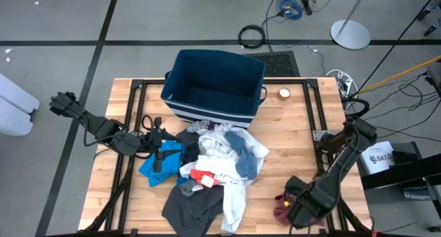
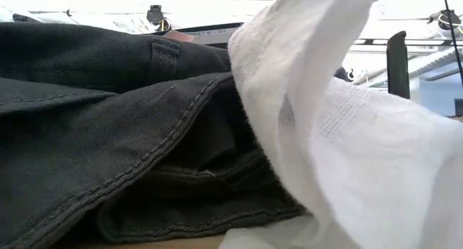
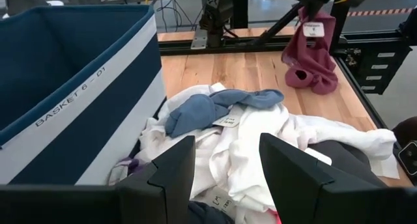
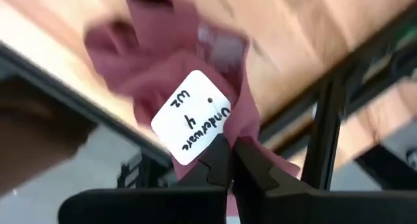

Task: Sort clothes
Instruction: Move the red underwear to the right of the table, then move the blue sock to the right of the table

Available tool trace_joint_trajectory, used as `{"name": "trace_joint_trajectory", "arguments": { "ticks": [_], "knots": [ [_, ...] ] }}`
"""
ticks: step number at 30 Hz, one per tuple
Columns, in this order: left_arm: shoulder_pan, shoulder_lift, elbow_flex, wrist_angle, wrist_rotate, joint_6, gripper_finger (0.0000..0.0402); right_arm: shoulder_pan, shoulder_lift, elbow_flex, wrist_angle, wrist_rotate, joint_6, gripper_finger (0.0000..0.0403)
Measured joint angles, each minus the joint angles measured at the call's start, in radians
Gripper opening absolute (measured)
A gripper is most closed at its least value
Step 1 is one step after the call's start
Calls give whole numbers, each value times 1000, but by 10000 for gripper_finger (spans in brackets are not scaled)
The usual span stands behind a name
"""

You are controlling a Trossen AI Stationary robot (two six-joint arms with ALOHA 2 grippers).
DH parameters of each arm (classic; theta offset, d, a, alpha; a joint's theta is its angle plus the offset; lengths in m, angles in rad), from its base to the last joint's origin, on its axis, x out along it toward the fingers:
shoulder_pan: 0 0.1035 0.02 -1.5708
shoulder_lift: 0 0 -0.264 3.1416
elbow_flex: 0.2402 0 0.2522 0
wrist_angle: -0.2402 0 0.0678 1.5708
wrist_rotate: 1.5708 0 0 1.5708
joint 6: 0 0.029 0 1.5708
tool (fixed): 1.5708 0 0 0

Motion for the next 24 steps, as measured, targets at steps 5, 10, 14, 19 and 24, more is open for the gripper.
{"name": "trace_joint_trajectory", "arguments": {
  "ticks": [5, 10, 14, 19, 24],
  "knots": [
    [0, 0, 0, -1, 0, -2, 182, -42, 0, 0, 19, -26, -45, 18],
    [0, 0, 0, -2, 3, -4, 182, -66, 0, 0, 17, -105, -98, 69],
    [0, 0, 0, -2, 4, -5, 182, -83, 0, 11, 9, -149, -134, 112],
    [0, 0, 0, -1, 4, -5, 182, -101, 0, 70, 2, -152, -145, 150],
    [0, 0, 0, -1, 5, -5, 182, -132, 0, 126, 10, 3, -211, 166]
  ]
}}
